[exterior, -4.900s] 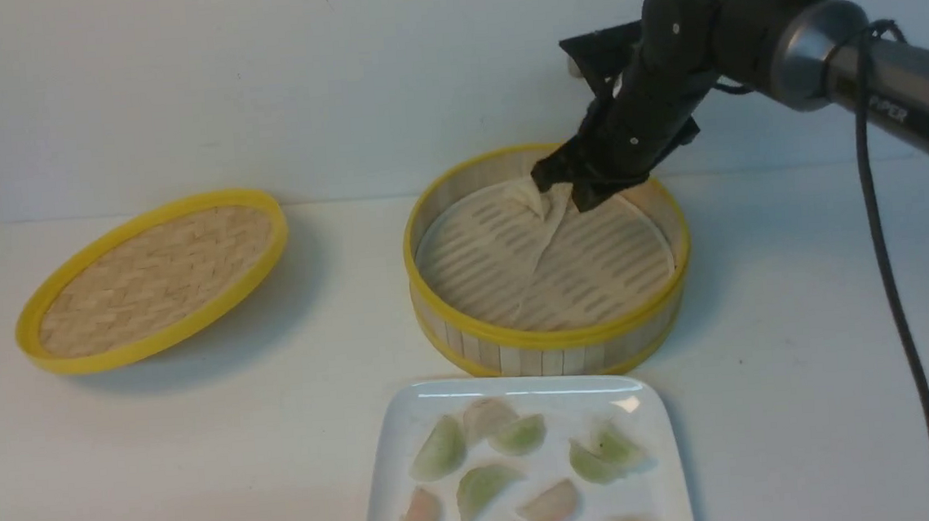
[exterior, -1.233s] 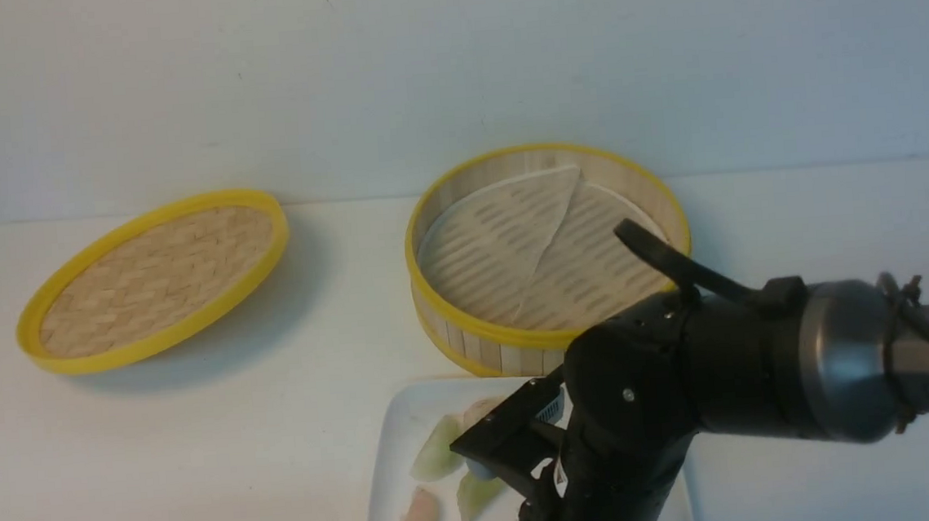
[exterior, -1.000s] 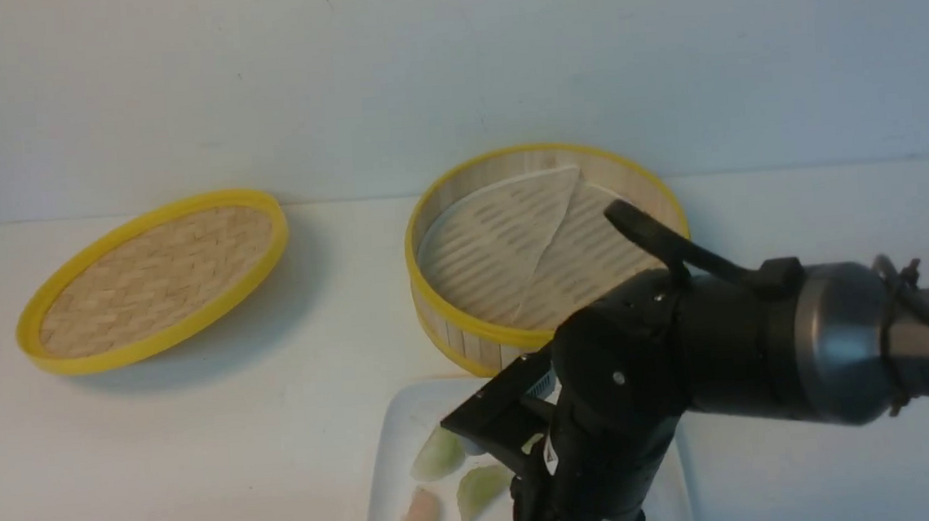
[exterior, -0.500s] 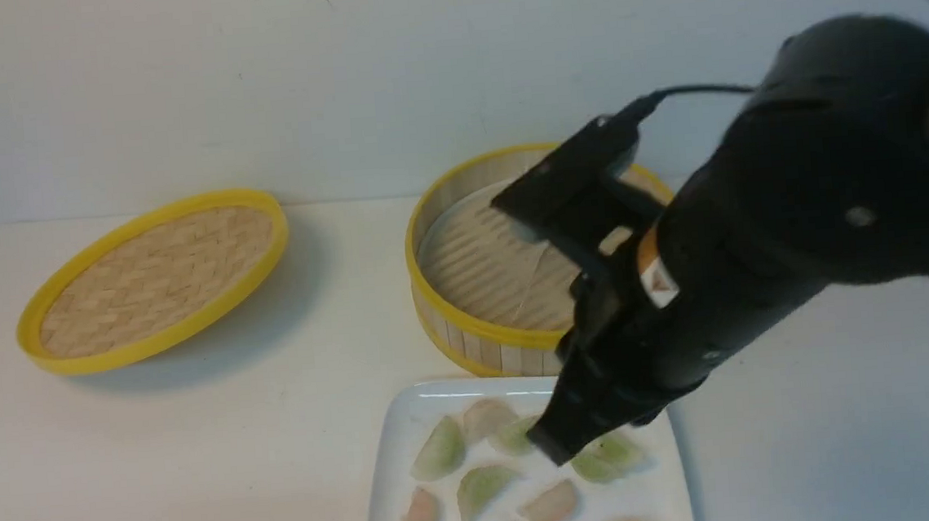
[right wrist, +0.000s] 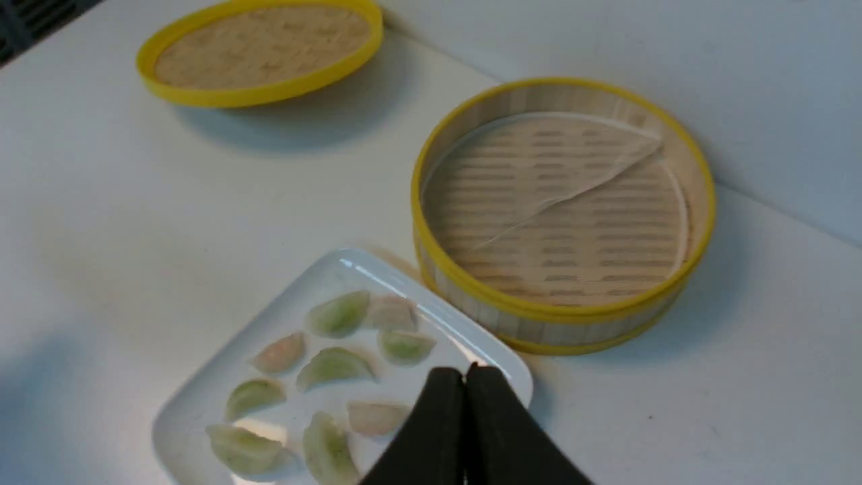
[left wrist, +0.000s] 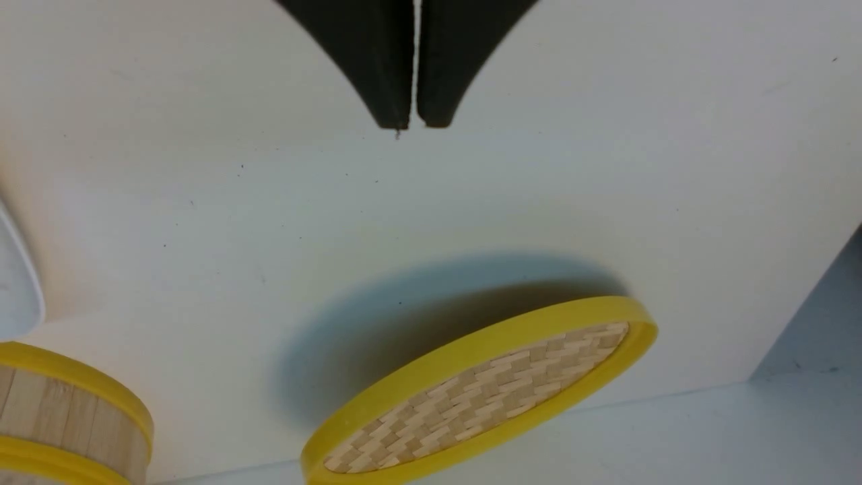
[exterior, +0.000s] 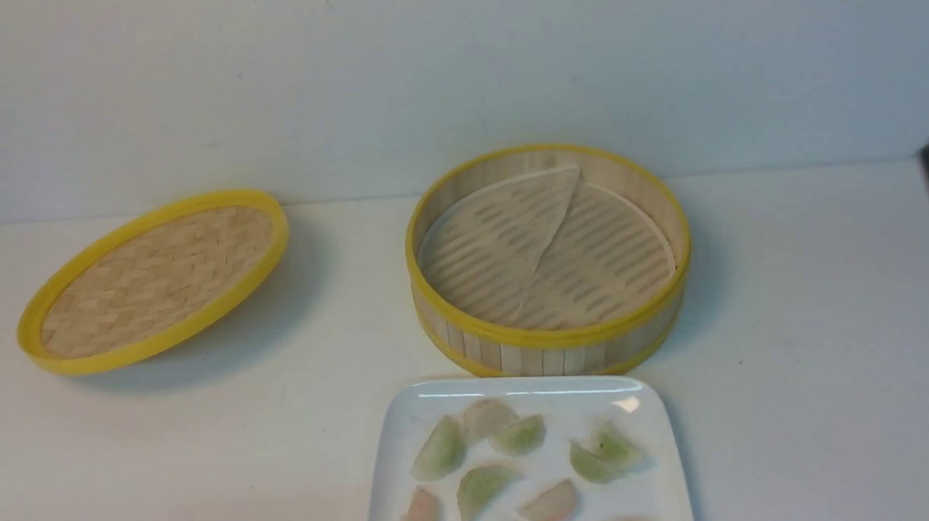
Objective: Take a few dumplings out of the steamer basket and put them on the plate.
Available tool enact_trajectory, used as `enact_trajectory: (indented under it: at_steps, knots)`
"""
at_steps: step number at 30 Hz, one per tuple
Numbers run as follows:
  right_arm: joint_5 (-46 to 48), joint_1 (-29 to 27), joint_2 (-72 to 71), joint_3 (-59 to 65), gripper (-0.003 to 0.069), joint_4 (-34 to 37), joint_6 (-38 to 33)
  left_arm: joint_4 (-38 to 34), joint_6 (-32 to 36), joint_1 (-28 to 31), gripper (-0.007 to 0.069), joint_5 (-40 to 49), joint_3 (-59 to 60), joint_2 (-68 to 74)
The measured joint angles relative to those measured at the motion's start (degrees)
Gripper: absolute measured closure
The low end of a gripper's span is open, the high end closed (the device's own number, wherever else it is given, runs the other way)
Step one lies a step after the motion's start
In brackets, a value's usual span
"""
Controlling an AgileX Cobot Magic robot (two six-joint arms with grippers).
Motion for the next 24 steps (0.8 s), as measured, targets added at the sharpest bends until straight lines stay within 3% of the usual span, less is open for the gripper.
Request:
enact_trajectory:
  at_steps: [11,19,24]
  knots:
    - [-13.2,0.0,-28.9,19.7,0.0673,-3.9,6.6,0.0,0.0,0.0,0.0631,0.0,0.0,0.0]
    - [-27.2,0.0,-35.4,26.5,0.0673,-3.4,6.8,0.0,0.0,0.0,0.0631,0.0,0.0,0.0]
    - [-28.8,0.0,-35.4,27.7,0.0673,-2.9,6.8,0.0,0.0,0.0,0.0631,0.0,0.0,0.0]
